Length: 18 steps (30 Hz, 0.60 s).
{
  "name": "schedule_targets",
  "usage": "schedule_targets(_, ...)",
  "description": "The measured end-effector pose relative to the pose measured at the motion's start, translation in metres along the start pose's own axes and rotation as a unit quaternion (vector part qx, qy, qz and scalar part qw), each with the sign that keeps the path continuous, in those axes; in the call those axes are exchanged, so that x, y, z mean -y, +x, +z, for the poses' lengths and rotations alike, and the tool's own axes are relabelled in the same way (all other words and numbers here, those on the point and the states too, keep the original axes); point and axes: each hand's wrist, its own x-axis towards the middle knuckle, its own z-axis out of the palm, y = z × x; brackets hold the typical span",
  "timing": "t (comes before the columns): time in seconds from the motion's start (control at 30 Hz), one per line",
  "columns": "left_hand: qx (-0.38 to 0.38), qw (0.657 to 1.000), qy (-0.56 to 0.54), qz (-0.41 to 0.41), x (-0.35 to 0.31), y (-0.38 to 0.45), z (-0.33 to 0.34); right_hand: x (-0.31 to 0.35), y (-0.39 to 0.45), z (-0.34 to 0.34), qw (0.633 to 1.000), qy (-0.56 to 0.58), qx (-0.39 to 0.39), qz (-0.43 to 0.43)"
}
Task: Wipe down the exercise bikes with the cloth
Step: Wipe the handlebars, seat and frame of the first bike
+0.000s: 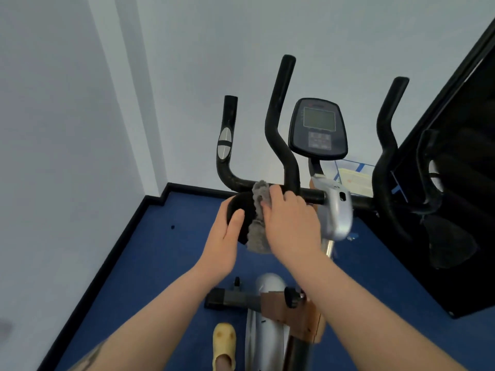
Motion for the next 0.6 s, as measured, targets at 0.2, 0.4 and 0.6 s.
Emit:
schedule_targets(0.2, 0.045, 0.998, 0.045, -0.025, -0.012, 0.008, -0.021, 0.001, 0.049, -0.006, 0.990, 0.051, 0.102, -0.078)
schedule_targets(0.4, 0.125, 0.990, 0.059, -0.040, -0.008, -0.002, -0.036, -0.010, 0.019, 0.001, 0.994, 0.092, 0.064, 0.008)
schedule_targets(0.6, 0.103, 0.992, 0.041, -0.051, -0.005, -0.008, -0.028, -0.002, 0.026, -0.001, 0.992, 0.096, 0.043, 0.062)
